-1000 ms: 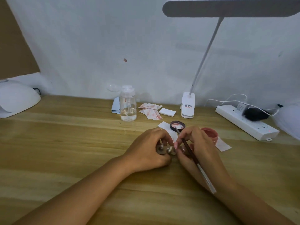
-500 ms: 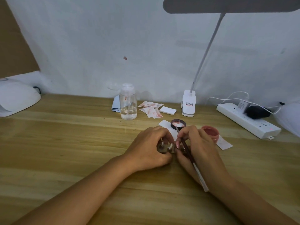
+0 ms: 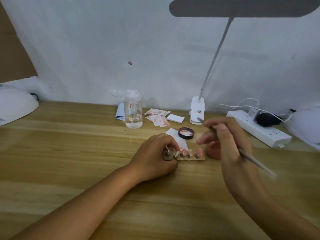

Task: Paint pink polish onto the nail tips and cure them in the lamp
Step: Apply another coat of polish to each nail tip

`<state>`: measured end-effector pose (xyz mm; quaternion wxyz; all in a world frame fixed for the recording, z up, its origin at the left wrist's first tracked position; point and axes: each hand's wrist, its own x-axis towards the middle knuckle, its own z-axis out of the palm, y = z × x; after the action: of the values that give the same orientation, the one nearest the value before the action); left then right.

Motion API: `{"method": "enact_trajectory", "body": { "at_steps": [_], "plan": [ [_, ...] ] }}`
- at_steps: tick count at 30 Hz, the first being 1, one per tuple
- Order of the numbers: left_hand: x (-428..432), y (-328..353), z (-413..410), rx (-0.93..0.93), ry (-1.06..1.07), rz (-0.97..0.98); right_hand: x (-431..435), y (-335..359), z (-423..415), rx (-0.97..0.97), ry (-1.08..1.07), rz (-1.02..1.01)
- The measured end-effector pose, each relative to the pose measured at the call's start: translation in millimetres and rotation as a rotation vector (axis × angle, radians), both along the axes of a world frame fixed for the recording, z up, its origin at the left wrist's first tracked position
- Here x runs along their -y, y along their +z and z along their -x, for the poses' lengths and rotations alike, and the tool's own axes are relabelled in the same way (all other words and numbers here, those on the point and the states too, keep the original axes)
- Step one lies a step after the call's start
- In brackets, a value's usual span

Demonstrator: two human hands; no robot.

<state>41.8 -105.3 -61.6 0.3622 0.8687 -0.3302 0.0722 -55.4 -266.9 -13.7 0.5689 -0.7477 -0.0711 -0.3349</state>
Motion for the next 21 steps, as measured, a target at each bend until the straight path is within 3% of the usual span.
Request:
{"method": "enact_trajectory", "body": {
  "at_steps": [3, 9, 21],
  "plan": [
    [-0.6, -1.1, -1.0, -0.004, 0.013, -0.005, 2.1, -7.8, 10.2, -0.067, 0.027, -0.150],
    [0.8, -4.1, -1.6, -0.014, 0.031, -0.003, 9.8, -24.0, 24.9, -0.269, 0.219, -0.190],
    [-1.0, -3.7, -3.7, 0.015, 0.032, -0.013, 15.1, -31.4, 14.2, -0.261, 0.219, -0.242]
  ]
}}
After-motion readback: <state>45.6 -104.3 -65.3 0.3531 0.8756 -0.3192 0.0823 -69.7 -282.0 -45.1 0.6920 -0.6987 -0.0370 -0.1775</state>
